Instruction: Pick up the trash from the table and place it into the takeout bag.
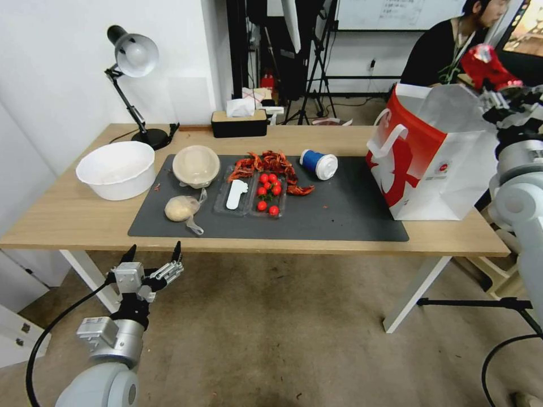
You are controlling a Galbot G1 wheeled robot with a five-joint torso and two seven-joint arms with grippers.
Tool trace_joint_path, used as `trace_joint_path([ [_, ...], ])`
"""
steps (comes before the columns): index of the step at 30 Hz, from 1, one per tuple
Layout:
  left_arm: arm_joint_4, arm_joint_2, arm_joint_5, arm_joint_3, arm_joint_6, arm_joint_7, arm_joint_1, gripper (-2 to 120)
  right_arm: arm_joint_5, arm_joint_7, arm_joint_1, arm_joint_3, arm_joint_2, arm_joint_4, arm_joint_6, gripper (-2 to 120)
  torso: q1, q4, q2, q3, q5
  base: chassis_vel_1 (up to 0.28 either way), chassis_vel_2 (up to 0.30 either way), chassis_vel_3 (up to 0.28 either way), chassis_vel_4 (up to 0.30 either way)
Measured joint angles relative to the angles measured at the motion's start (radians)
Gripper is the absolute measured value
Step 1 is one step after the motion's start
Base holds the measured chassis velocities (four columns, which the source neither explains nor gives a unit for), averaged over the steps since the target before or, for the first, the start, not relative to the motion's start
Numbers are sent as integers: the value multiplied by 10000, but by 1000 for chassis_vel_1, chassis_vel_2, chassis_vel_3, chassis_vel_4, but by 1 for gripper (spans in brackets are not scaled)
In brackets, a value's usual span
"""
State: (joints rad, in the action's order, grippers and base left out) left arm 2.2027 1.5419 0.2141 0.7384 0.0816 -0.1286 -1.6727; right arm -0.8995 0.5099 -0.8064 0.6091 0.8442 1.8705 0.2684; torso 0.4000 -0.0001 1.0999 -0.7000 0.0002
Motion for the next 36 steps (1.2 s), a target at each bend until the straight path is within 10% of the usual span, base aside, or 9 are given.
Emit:
trace_joint_path([
  [15,10,64,-65,12,-42,-9,-33,100,-186,-253,110,-119,119,30,-147,97,0,0,0,0,-2,0,0,0,0],
  [27,14,57,-74,15,-97,-13,-48,100,-1076,-3970,-1666,56,227,1520,-2577,100,-1,2,1,1,-4,0,0,0,0],
  [36,-27,-29,-45,10,-214,-25,-62,100,1408,-5137,-4513,-547,1268,2787,-3162,100,-2,1,3,2,-3,0,0,0,0],
])
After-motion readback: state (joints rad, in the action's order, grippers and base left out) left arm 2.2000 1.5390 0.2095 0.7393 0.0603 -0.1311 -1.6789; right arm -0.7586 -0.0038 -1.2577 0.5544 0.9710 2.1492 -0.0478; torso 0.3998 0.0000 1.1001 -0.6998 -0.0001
